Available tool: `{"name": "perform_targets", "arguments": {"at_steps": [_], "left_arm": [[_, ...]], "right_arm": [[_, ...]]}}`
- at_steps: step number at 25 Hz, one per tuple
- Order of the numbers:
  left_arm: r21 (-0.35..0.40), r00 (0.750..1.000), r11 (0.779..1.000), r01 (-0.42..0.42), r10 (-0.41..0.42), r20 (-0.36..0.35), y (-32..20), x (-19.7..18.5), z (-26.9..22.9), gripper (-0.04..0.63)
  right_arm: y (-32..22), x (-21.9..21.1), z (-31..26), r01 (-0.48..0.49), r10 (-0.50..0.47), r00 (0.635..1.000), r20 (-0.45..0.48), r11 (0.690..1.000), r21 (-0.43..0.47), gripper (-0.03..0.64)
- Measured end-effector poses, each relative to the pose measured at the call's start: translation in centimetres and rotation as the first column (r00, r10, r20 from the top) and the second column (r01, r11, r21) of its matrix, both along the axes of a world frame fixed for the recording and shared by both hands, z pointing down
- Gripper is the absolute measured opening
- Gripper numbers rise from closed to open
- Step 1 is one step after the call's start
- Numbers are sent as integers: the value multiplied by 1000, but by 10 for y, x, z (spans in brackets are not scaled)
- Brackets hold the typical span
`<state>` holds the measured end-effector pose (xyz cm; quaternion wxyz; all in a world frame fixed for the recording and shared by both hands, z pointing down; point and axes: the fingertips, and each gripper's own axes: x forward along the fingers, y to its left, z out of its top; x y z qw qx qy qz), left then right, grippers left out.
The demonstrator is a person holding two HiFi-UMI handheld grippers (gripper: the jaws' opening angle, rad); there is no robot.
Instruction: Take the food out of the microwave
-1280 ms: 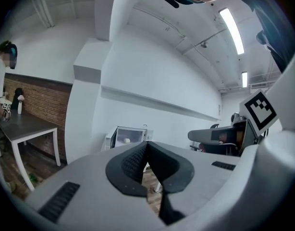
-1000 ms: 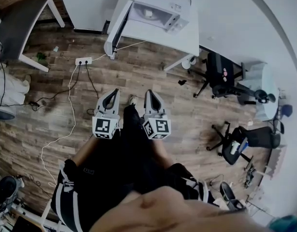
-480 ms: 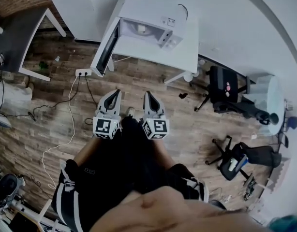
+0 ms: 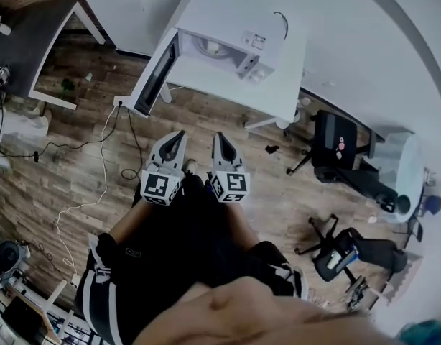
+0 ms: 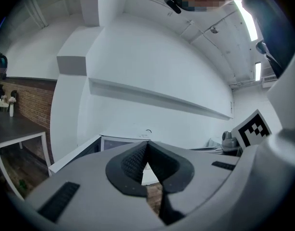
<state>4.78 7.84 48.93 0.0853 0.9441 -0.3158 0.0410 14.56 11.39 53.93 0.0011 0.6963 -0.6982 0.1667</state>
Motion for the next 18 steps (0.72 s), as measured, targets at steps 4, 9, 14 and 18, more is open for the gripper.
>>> {"name": "perform_targets", "arguments": {"at_steps": [4,9,14,18], "left_arm": [[-1,1000,1000,22,-22,6,-17,2,1,31],[-1,1000,1000,26,-26,3,-46,9,4,31],[8,1000,1000,13,-13,-10,-80,14,-1,31],[3,999,1000,-21,21,-28,-108,20,-2,32]], "right_arm": [[-16,6,1,2,-2,1000,2,1000,-10,31],[-43,16,3,-5,5,1000,-21,1000,-20,31],[-76,19,2,-20,19,999,-34,999,-29,31],[-108,19,0,-33,32,998,-47,999,-32,31]]}}
